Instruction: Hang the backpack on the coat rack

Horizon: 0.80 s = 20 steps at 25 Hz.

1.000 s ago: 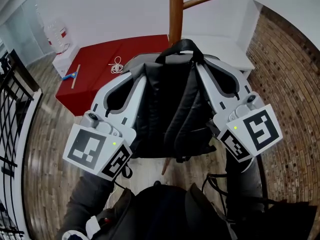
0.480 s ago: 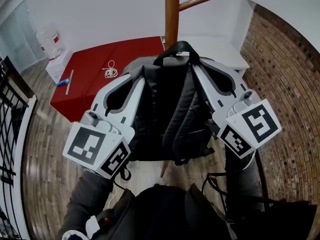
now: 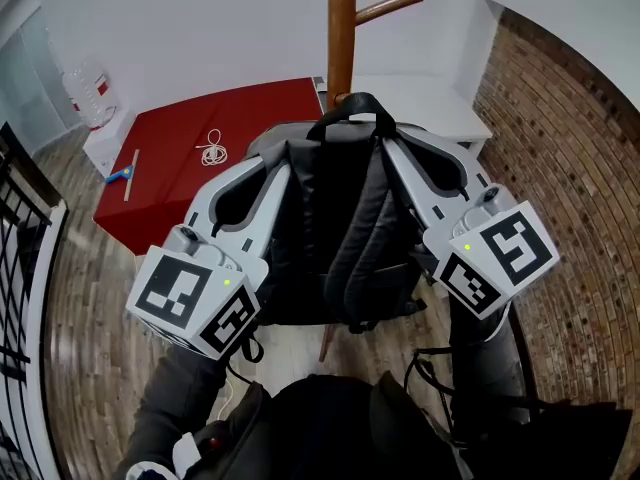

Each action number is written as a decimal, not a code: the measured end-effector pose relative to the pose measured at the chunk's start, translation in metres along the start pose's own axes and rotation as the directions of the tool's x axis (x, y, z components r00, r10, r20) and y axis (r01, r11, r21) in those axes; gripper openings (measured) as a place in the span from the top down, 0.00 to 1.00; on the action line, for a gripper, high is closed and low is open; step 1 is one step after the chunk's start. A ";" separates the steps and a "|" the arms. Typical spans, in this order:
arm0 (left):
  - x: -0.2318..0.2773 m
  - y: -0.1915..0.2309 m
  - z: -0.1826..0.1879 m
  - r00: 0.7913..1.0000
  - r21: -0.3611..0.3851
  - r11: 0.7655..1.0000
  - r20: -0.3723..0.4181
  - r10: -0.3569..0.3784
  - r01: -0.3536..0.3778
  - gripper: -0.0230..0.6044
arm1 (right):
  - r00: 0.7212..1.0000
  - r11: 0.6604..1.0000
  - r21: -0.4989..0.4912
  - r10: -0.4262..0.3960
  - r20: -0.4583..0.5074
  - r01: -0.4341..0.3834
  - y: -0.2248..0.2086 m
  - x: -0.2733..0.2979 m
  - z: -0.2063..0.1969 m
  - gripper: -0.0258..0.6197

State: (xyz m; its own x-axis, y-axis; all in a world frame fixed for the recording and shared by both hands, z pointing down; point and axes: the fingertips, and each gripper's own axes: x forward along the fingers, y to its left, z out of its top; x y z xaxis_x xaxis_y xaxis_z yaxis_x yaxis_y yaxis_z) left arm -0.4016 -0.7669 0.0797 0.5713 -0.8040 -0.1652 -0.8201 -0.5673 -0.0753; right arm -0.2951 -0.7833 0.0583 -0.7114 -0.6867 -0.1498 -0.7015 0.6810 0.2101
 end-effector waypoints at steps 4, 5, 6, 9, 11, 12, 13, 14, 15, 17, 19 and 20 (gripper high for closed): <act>0.000 -0.005 0.005 1.000 -0.007 1.000 0.002 -0.024 0.024 0.89 | 1.000 1.000 0.009 0.005 -0.001 -0.005 -0.002 -0.005 0.004 0.93; 0.000 -0.007 0.006 1.000 -0.006 1.000 0.004 -0.027 0.027 0.89 | 1.000 1.000 0.008 0.006 -0.001 -0.006 -0.003 -0.007 0.006 0.93; 0.000 -0.008 0.008 1.000 -0.005 1.000 0.006 -0.028 0.028 0.89 | 1.000 1.000 0.007 0.007 -0.002 -0.007 -0.003 -0.008 0.007 0.93; -0.001 -0.009 0.011 1.000 -0.002 1.000 0.005 -0.028 0.028 0.89 | 1.000 1.000 0.005 0.013 -0.008 -0.013 -0.003 -0.008 0.010 0.93; 0.000 -0.007 0.011 1.000 0.000 1.000 -0.004 -0.027 0.027 0.89 | 1.000 1.000 0.010 0.021 -0.017 -0.020 -0.003 -0.006 0.011 0.93; 0.000 -0.006 0.011 1.000 -0.003 1.000 -0.010 -0.026 0.026 0.89 | 0.999 1.000 0.015 0.027 -0.023 -0.026 -0.003 -0.005 0.011 0.93; 0.000 -0.005 0.010 1.000 -0.007 1.000 -0.015 -0.026 0.026 0.89 | 0.999 0.999 0.022 0.034 -0.028 -0.033 -0.003 -0.004 0.011 0.93; 0.000 -0.004 0.009 0.999 -0.011 1.000 -0.019 -0.025 0.025 0.89 | 0.999 0.999 0.029 0.041 -0.032 -0.040 -0.002 -0.003 0.010 0.93; 0.000 -0.003 0.008 0.999 -0.015 1.000 -0.023 -0.025 0.024 0.89 | 0.998 0.998 0.037 0.049 -0.037 -0.047 -0.002 -0.002 0.009 0.93; 0.002 0.000 0.004 0.999 -0.025 0.999 -0.033 -0.025 0.024 0.89 | 0.997 0.997 0.056 0.064 -0.050 -0.061 -0.003 0.000 0.005 0.93; 0.005 0.002 -0.001 0.998 -0.047 0.998 -0.046 -0.033 0.031 0.89 | 0.995 0.995 0.077 0.075 -0.063 -0.070 -0.006 0.003 0.000 0.93; 0.008 0.003 -0.004 0.998 -0.059 0.998 -0.052 -0.039 0.036 0.89 | 0.995 0.994 0.084 0.076 -0.068 -0.071 -0.008 0.005 -0.003 0.93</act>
State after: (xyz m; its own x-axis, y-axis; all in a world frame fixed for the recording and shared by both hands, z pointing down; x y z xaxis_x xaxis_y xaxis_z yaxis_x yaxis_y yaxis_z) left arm -0.3999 -0.7756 0.0817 0.6039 -0.7894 -0.1105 -0.7956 -0.6054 -0.0231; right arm -0.2929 -0.7925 0.0586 -0.7583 -0.6484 -0.0672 -0.6507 0.7467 0.1379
